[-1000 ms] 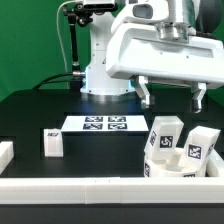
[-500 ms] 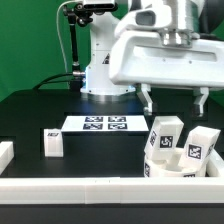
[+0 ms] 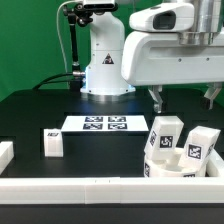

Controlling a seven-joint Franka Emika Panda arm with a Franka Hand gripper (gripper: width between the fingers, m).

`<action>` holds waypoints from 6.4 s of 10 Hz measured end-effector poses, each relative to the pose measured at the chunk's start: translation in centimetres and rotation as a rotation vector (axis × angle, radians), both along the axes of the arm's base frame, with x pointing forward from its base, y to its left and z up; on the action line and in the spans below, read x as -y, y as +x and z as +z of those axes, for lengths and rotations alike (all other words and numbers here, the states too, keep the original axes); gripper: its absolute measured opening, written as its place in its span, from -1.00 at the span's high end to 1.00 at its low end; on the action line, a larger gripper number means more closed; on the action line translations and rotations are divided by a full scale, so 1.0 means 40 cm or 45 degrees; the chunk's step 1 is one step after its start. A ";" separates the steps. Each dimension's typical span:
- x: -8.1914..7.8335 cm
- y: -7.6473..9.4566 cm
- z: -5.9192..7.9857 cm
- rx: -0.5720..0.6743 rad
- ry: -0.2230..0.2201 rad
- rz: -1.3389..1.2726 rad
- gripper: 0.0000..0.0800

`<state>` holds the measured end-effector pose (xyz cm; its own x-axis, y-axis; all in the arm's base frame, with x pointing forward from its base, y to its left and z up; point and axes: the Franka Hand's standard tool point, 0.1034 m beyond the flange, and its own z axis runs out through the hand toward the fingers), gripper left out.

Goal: Assemble stool

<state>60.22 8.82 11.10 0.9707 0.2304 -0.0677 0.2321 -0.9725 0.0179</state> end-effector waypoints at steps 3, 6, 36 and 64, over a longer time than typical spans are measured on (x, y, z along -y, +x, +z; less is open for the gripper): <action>0.013 0.022 -0.003 0.005 -0.028 0.137 -0.62; 0.023 0.025 -0.004 0.006 -0.023 0.212 -0.62; 0.121 0.037 -0.058 -0.067 -0.067 1.041 0.16; 0.062 0.034 -0.066 0.140 0.075 -2.051 0.15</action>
Offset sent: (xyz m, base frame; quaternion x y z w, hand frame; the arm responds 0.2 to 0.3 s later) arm 0.0090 -0.0171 0.0028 -0.0099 0.0376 -0.0778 0.9962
